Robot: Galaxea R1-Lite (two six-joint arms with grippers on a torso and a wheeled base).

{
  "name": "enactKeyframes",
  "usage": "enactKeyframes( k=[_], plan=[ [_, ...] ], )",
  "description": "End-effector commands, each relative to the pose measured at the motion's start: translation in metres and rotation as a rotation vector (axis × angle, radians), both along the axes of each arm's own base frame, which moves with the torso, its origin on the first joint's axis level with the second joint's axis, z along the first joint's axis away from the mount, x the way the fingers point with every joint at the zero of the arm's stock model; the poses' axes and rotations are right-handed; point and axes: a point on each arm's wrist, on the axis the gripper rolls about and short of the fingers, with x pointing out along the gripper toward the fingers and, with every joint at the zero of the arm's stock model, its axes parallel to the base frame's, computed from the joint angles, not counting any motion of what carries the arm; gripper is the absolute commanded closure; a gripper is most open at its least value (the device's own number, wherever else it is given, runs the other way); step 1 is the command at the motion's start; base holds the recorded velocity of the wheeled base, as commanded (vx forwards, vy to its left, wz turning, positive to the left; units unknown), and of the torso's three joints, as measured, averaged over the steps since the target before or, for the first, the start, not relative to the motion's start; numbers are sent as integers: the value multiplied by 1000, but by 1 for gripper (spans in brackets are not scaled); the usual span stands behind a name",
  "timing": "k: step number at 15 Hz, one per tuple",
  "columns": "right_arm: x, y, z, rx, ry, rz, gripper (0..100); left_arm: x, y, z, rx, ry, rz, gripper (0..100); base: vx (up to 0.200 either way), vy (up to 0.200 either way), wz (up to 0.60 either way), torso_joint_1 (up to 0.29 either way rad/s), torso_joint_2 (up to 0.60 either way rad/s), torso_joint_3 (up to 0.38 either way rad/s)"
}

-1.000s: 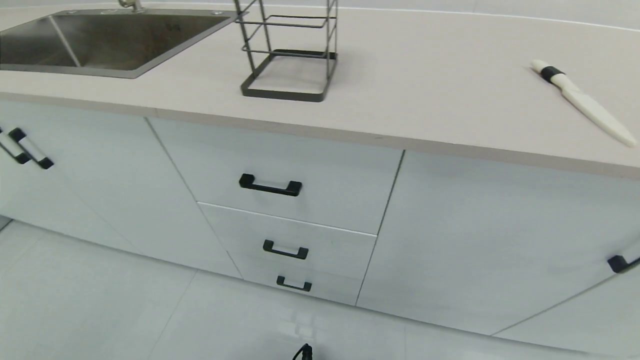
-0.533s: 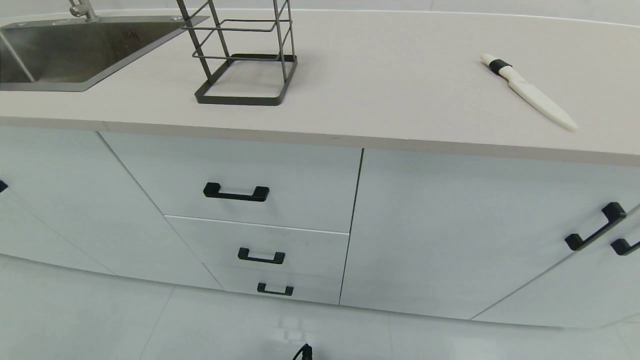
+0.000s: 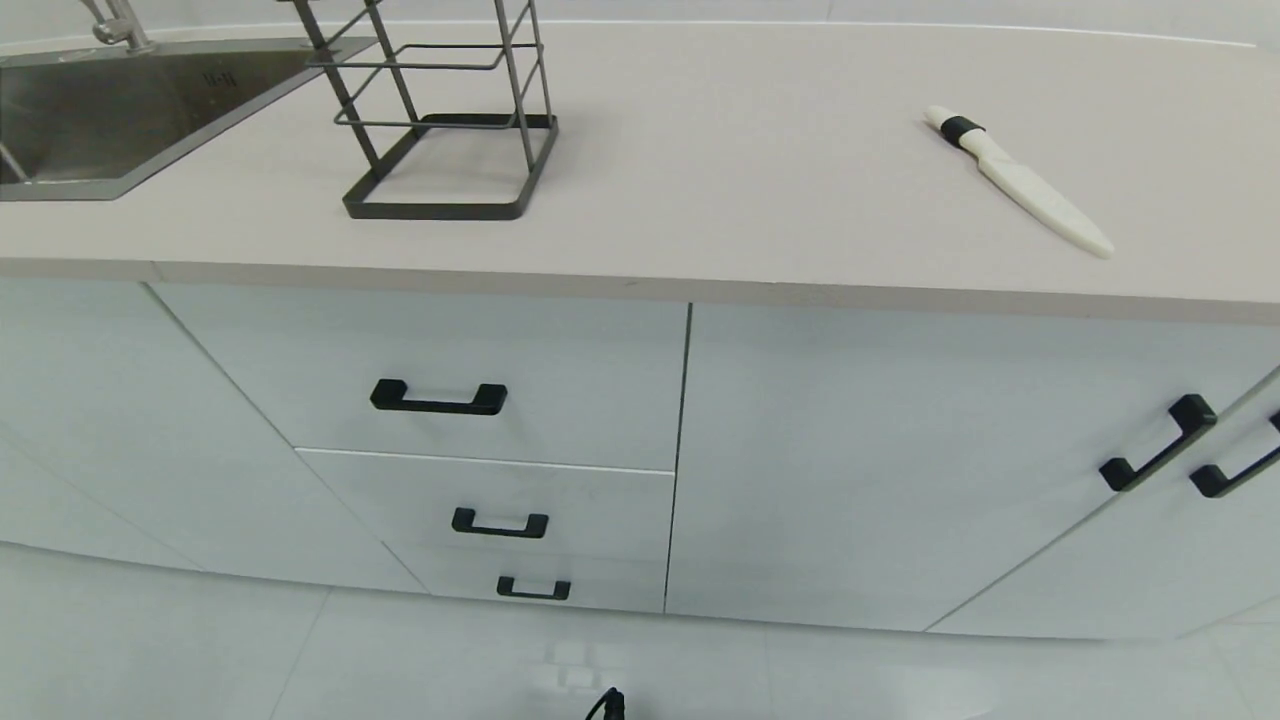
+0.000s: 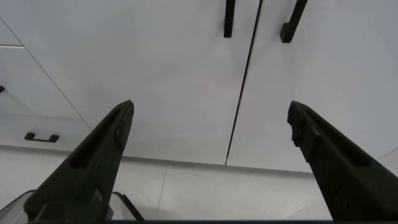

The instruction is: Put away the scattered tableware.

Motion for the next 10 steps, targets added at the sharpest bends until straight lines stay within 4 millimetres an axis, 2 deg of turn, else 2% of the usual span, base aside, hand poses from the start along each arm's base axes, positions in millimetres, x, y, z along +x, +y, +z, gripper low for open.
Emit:
enactKeyframes(
  k=[1, 2, 7, 10],
  plan=[
    [0, 0, 0, 0, 1, 0, 0, 0, 0, 0, -1, 2, -1, 0, 0, 0, -600, 7, 2, 7],
    [0, 0, 0, -1, 1, 0, 0, 0, 0, 0, -1, 2, -1, 0, 0, 0, -600, 7, 2, -2],
    [0, 0, 0, -4, 2, -1, 0, 0, 0, 0, -1, 2, -1, 0, 0, 0, 0, 0, 0, 0],
    [0, 0, 0, -4, 2, -1, 0, 0, 0, 0, -1, 2, -1, 0, 0, 0, 0, 144, -165, -63]
  ],
)
